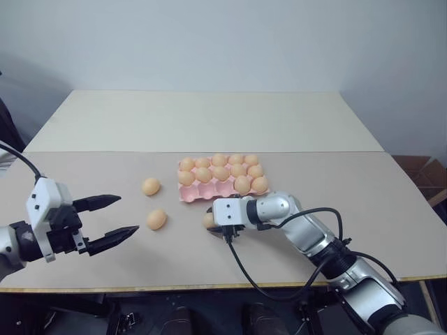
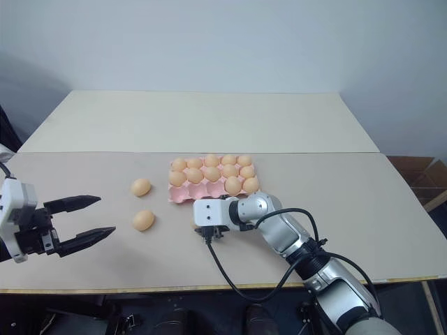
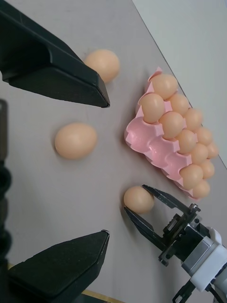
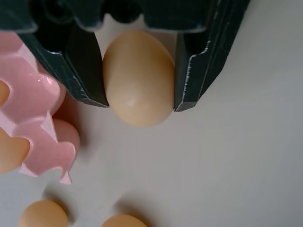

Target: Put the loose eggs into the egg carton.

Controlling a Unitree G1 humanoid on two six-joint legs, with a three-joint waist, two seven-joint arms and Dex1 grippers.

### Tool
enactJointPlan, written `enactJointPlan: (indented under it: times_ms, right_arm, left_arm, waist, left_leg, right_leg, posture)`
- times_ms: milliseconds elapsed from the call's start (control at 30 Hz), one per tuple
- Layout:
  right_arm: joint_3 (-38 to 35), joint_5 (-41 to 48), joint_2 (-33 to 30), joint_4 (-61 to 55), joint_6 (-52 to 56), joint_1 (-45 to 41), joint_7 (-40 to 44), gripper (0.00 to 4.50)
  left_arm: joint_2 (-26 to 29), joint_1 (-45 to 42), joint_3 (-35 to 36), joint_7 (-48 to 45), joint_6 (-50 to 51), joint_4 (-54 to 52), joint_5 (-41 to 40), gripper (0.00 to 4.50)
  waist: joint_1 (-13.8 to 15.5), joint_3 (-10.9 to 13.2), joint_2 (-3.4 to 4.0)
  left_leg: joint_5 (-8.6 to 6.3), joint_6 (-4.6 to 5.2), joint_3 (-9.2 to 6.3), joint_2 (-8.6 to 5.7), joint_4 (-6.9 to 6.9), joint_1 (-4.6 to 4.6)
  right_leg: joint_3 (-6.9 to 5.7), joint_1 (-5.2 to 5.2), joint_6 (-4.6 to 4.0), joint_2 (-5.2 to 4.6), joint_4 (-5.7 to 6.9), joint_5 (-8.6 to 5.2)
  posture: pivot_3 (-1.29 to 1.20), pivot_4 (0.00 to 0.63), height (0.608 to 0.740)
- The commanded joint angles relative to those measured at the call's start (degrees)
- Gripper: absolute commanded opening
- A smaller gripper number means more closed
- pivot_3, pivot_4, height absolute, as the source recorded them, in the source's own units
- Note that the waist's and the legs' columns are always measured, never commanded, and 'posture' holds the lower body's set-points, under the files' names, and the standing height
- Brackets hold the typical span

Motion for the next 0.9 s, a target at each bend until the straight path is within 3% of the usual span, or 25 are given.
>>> enactJointPlan:
  times_ms: [33,333,567,833,900]
  right_arm:
    - [-3.7,2.1,0.0,-3.3,0.5,-0.7,0.4,1.80]
    - [-12.9,7.2,2.6,-2.7,4.6,-5.7,-2.4,1.77]
    - [-12.0,2.3,2.5,7.0,1.2,-7.4,-7.3,1.77]
    - [-13.9,2.4,2.6,6.0,3.7,-8.2,-8.6,4.30]
    - [-15.5,3.7,1.0,4.2,4.2,-7.9,-7.5,4.48]
  left_arm:
    - [0.0,-0.2,1.3,0.4,-0.3,-1.3,-0.8,4.50]
    - [0.1,-0.8,0.8,0.7,-0.6,-0.9,-0.5,4.50]
    - [0.2,-1.3,0.6,0.8,-0.7,-0.6,-0.4,4.50]
    - [0.1,-1.4,0.3,1.2,-0.5,-0.9,-0.4,4.50]
    - [0.1,-1.7,-0.2,1.3,-0.7,-0.7,-0.2,4.50]
  waist:
    - [0.0,0.0,0.00]
    - [-0.2,0.0,0.00]
    - [0.0,0.0,0.00]
    - [-0.2,0.0,0.01]
    - [-0.2,0.0,0.01]
  left_leg:
    - [0.00,0.00,0.00,0.00,0.00,0.00]
    - [0.00,0.00,0.00,0.03,0.00,0.01]
    - [0.00,0.00,0.01,0.03,0.00,0.00]
    - [0.00,0.00,0.02,0.05,-0.01,-0.03]
    - [0.00,0.00,0.01,0.05,-0.01,-0.03]
  right_leg:
    - [0.00,0.00,0.00,0.00,0.01,0.00]
    - [0.00,-0.01,-0.03,0.03,0.01,0.03]
    - [-0.01,0.01,-0.05,0.01,-0.02,0.03]
    - [0.00,-0.03,-0.05,0.05,-0.01,0.04]
    - [0.00,-0.03,-0.05,0.05,0.00,0.04]
  posture:
    - [0.00,0.150,0.740]
    - [0.00,0.150,0.740]
    - [0.00,0.150,0.740]
    - [0.00,0.150,0.740]
    - [0.00,0.150,0.740]
